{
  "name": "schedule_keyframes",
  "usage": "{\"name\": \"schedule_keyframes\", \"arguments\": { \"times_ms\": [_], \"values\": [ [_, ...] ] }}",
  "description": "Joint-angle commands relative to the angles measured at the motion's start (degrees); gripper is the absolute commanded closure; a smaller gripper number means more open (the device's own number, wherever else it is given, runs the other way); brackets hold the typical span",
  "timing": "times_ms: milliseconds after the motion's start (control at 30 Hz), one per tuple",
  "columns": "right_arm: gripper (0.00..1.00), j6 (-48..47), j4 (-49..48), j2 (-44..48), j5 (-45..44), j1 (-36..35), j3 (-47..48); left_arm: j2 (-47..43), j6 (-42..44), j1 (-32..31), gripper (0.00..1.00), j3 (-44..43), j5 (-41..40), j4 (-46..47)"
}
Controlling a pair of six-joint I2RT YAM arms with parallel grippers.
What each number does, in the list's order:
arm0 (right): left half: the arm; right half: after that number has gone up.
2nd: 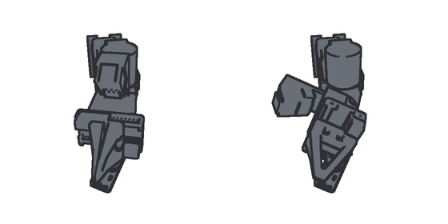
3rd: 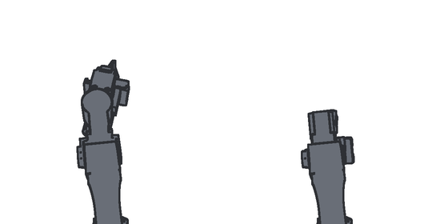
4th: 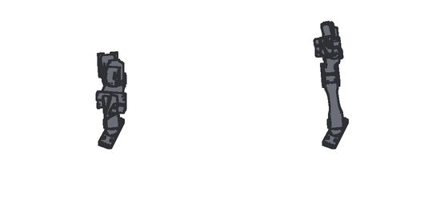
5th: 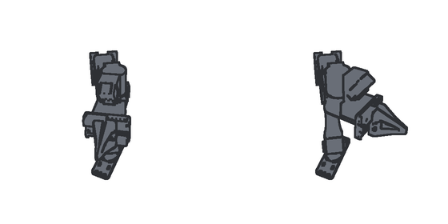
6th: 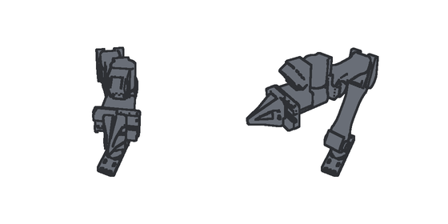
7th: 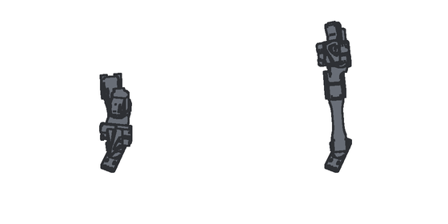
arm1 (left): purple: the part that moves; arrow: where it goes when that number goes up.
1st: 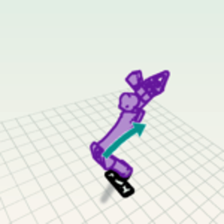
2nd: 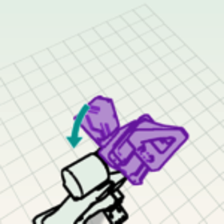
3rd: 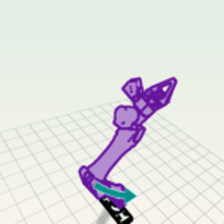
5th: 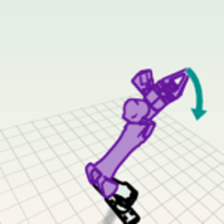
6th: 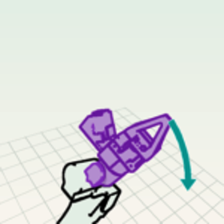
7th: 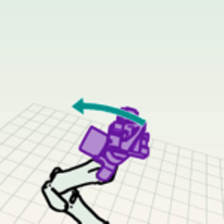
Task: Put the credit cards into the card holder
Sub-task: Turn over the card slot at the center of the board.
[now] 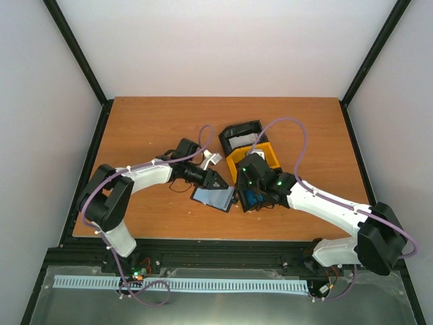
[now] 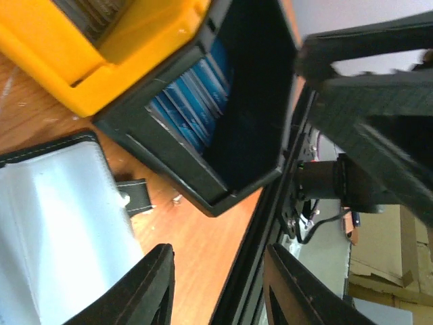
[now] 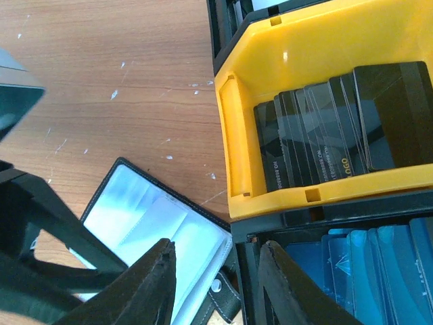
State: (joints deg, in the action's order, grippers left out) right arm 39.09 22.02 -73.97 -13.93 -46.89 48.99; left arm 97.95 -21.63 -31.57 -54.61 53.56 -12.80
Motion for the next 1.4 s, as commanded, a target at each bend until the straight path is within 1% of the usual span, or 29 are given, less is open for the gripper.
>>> {"name": "schedule_keyframes", "arguments": {
  "times_ms": [0, 100, 233, 300, 333, 400, 533, 800, 900, 1000, 1167, 1267, 1367],
  "values": [
    [0.66, 1.8, -1.0, 0.9, -0.1, 0.4, -1.2, -3.7, 2.3, -0.2, 0.62, 2.0, 2.6, 2.0],
    [0.66, 2.4, -0.9, 1.6, -0.8, 0.6, -1.6, -5.4, 2.2, -0.2, 0.59, 2.9, -0.2, 1.8],
    [0.66, 3.1, -0.4, 1.6, -0.4, 0.8, -2.0, -6.5, -0.1, -0.2, 0.56, 3.7, -8.4, 1.1],
    [0.66, 3.6, 0.0, 1.6, -0.4, 0.8, -2.2, -5.5, -2.0, -0.2, 0.56, 3.6, -13.8, -0.1],
    [0.66, 3.8, 0.2, 1.7, -0.6, 0.8, -2.2, -4.8, -2.7, -0.2, 0.58, 3.5, -15.6, -0.4],
    [0.66, 4.2, 0.7, 2.0, -0.9, 0.8, -2.7, -2.6, -3.0, -0.2, 0.64, 3.2, -15.2, -0.1],
    [0.66, 4.5, 1.2, 2.2, -1.0, 1.0, -3.3, 0.4, -3.1, -0.2, 0.7, 3.4, -11.1, 2.1],
    [0.66, 5.3, 3.7, 2.0, -0.8, 2.0, -3.2, 2.1, -1.5, -0.2, 0.71, 2.8, -10.5, 1.6],
    [0.66, 5.1, 4.3, 2.5, -0.7, 2.8, -3.0, 0.2, -1.0, -0.2, 0.71, 2.5, -14.1, 0.1],
    [0.66, 4.1, 5.1, 2.8, 0.2, 3.8, -2.6, -2.5, -0.9, -0.2, 0.65, 1.7, -19.4, -1.9],
    [0.64, -0.9, 8.1, 2.8, 2.3, 7.7, -0.6, -7.1, -0.2, 0.3, 0.51, 1.2, -30.5, -6.1],
    [0.62, -4.5, 12.0, 2.5, 5.9, 11.4, 1.2, -9.6, -0.2, 1.5, 0.47, 1.8, -35.2, -8.4],
    [0.59, -8.3, 15.4, 2.5, 8.1, 14.5, 2.2, -11.4, -0.8, 3.8, 0.46, 3.2, -36.3, -9.3]
  ]
}}
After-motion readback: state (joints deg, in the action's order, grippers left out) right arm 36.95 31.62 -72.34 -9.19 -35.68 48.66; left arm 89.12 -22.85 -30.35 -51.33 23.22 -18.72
